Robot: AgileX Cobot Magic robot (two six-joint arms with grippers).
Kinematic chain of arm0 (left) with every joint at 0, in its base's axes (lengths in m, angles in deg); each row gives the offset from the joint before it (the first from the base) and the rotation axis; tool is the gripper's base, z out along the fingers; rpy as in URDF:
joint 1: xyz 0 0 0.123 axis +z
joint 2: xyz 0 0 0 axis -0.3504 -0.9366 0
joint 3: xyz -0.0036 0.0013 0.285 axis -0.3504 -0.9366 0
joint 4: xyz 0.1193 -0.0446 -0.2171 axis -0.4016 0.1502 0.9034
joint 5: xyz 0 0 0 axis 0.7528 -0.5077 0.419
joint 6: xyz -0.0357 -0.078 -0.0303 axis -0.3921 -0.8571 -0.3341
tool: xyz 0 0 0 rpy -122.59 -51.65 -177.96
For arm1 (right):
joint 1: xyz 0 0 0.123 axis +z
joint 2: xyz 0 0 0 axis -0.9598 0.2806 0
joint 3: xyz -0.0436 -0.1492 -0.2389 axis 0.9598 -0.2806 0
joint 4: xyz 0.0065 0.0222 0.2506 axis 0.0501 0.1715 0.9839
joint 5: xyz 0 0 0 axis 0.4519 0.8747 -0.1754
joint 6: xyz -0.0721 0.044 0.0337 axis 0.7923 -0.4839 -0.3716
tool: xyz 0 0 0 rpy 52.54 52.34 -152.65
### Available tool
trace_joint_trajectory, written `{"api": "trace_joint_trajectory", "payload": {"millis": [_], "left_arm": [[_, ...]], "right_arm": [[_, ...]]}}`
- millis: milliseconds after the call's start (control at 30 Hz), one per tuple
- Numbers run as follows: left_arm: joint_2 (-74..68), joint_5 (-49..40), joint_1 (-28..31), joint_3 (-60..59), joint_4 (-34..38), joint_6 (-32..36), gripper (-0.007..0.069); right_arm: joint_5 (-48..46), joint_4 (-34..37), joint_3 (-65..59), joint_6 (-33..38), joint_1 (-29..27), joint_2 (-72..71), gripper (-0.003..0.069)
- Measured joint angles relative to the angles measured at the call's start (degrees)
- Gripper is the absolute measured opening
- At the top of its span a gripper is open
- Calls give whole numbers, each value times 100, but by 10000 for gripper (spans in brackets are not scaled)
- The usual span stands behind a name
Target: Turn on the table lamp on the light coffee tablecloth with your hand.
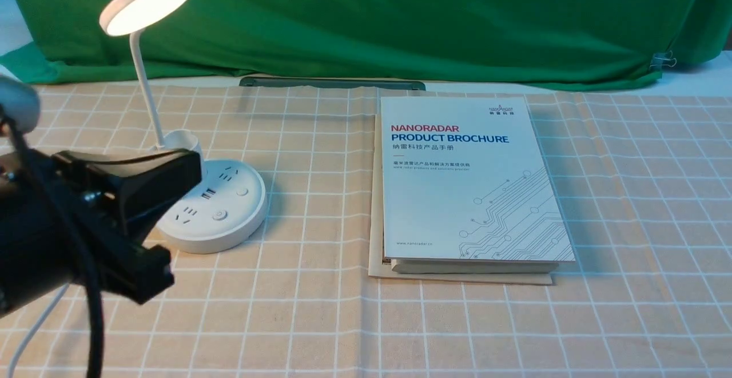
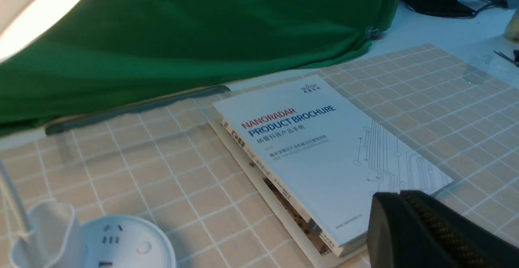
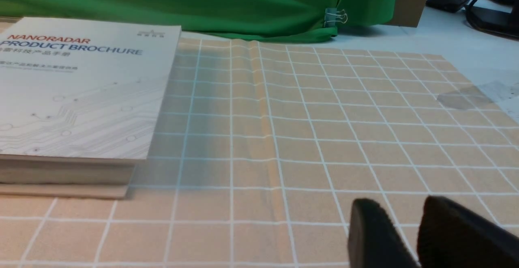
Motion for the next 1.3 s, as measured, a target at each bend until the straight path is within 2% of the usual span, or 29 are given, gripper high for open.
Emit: {"api": "trace_joint_trajectory", "payload": {"millis": [233, 333, 467, 500, 533, 567, 733, 933, 1033, 1167, 1300], "left_arm": [[704, -9, 0, -73, -668, 93, 21], [1215, 248, -14, -351, -1198, 143, 21], [2012, 876, 53, -992, -2179, -511, 21], [2378, 1199, 196, -1357, -2583, -954, 21], [2481, 1264, 250, -1445, -2682, -1147, 21], [2991, 1439, 588, -1856, -3014, -1686, 21], [3829, 1428, 1450, -2620, -3188, -2327, 21], [3893, 1354, 2045, -3345, -3044, -2714, 21], [3905, 1109, 2102, -3407, -2955, -2764, 21], [3922, 226, 2121, -3407, -2816, -2777, 21], [3922, -16, 2121, -3414, -2764, -2779, 21]], "right_arm": [[0, 0, 0, 0, 0, 0, 239], [0, 0, 0, 0, 0, 0, 239], [0, 0, 0, 0, 0, 0, 239], [0, 0, 0, 0, 0, 0, 239], [0, 0, 0, 0, 0, 0, 239], [0, 0, 0, 0, 0, 0, 239], [0, 0, 0, 0, 0, 0, 239], [1, 0, 0, 0, 0, 0, 239], [1, 0, 0, 0, 0, 0, 239], [1, 0, 0, 0, 0, 0, 239], [1, 0, 0, 0, 0, 0, 239]]}}
